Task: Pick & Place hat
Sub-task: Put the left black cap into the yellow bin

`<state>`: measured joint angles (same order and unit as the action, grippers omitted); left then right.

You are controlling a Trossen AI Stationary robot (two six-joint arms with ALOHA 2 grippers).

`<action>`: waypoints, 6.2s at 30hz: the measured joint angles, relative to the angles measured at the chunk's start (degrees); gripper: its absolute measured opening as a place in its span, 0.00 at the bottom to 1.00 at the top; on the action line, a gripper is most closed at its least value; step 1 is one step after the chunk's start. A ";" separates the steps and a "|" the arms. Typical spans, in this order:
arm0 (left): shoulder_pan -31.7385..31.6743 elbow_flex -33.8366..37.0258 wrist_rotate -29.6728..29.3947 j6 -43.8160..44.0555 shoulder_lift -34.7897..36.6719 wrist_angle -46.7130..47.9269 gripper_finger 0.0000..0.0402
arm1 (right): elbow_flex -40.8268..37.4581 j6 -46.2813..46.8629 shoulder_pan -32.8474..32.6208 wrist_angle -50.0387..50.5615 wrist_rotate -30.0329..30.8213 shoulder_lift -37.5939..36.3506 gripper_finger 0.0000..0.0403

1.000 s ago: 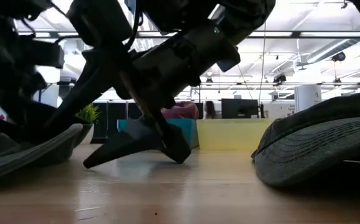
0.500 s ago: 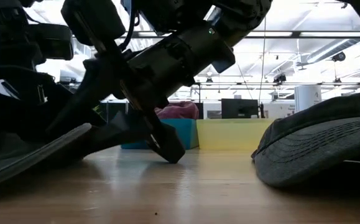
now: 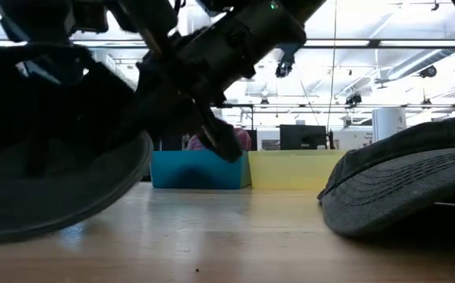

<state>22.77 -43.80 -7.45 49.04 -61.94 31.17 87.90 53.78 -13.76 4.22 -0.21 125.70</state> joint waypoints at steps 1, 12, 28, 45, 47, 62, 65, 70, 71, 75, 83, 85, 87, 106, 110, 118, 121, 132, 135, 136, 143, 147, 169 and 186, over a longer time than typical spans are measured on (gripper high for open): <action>0.12 -0.11 -0.09 0.34 -0.95 -1.39 0.27 | 0.00 -0.07 0.28 -0.08 0.85 -0.40 0.03; 1.70 0.06 -2.78 -1.70 -17.86 -7.85 0.27 | -0.10 -8.74 0.32 3.90 5.12 -6.02 0.03; 1.73 -10.30 -6.20 -5.91 -14.86 5.58 0.27 | -0.13 -12.49 -0.76 9.82 9.06 -7.20 0.03; 2.29 -28.28 -20.05 0.05 -3.45 41.74 0.27 | -6.02 -6.68 -4.84 17.46 19.66 -20.89 0.03; 2.02 -25.77 -18.69 0.15 -2.04 41.54 0.27 | -8.00 -5.48 -5.07 16.43 19.74 -23.70 0.03; 5.14 -7.27 -28.85 -31.02 1.79 -12.48 0.27 | -35.50 6.31 -5.06 -28.85 19.99 -39.02 0.03; 5.04 -4.30 -29.94 -32.49 1.80 -21.47 0.27 | -38.26 7.40 -5.11 -36.51 21.28 -38.89 0.03; 5.48 -1.73 -30.06 -28.94 2.82 -26.98 0.27 | -39.58 6.81 -4.90 -40.00 24.15 -39.01 0.03; 5.48 -1.39 -30.10 -28.33 2.98 -27.63 0.27 | -39.58 6.33 -4.73 -40.64 24.20 -39.09 0.03; 5.44 0.53 -29.65 -25.75 2.82 -31.18 0.27 | -39.58 6.21 -4.28 -40.20 24.33 -39.20 0.03; 6.52 6.56 -19.97 -13.12 2.87 -26.05 0.27 | -39.58 12.99 -4.17 -25.66 26.66 -38.49 0.03; 6.87 8.77 -19.02 -9.84 2.86 -26.72 0.27 | -39.61 14.96 -4.17 -23.61 25.17 -37.38 0.03; 6.86 10.88 -19.06 -8.91 2.51 -29.24 0.27 | -39.63 15.27 -4.18 -25.21 23.77 -35.85 0.03; 6.81 17.91 -17.92 -5.60 -6.46 -40.78 0.27 | -28.84 21.31 -2.68 -18.05 17.24 -17.07 0.28; 6.81 17.91 -16.36 -5.48 -9.05 -40.83 0.27 | -22.96 19.82 -2.40 -2.45 15.71 -15.79 0.41; 6.55 17.91 -16.14 -5.69 -13.49 -42.49 0.27 | -12.38 12.25 -2.47 26.32 15.17 -17.17 0.59; 6.56 17.87 -15.98 -5.69 -15.25 -44.30 0.27 | -9.60 11.96 -2.64 33.78 15.04 -17.17 0.62; 6.70 17.90 -12.89 -5.59 -23.97 -50.46 0.27 | -3.74 8.76 -5.75 34.44 12.14 -15.94 0.60; 6.64 17.65 -12.97 -6.32 -26.07 -54.97 0.27 | -4.14 10.13 -6.08 34.39 12.11 -14.18 0.57; 6.57 17.46 -13.04 -6.98 -26.68 -55.98 0.27 | -4.37 10.55 -6.12 34.35 12.03 -13.26 0.56; 6.31 13.53 -13.63 -8.44 -27.77 -57.15 0.27 | -4.83 10.76 -6.12 33.87 7.17 -5.83 0.52; 6.22 9.95 -13.70 -12.15 -25.93 -57.08 0.27 | -4.72 7.72 -6.09 29.96 4.57 -4.56 0.50; 1.94 3.66 -13.00 -26.73 -25.44 -49.80 0.27 | 5.97 0.09 -11.66 38.33 12.74 -9.49 0.50; 22.10 3.71 -23.66 1.56 -19.14 -17.86 0.27 | 12.57 12.78 -8.22 42.32 14.01 -9.16 0.50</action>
<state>44.87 -40.10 -31.12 50.60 -81.08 13.30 100.47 66.55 -21.99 46.54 13.80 116.53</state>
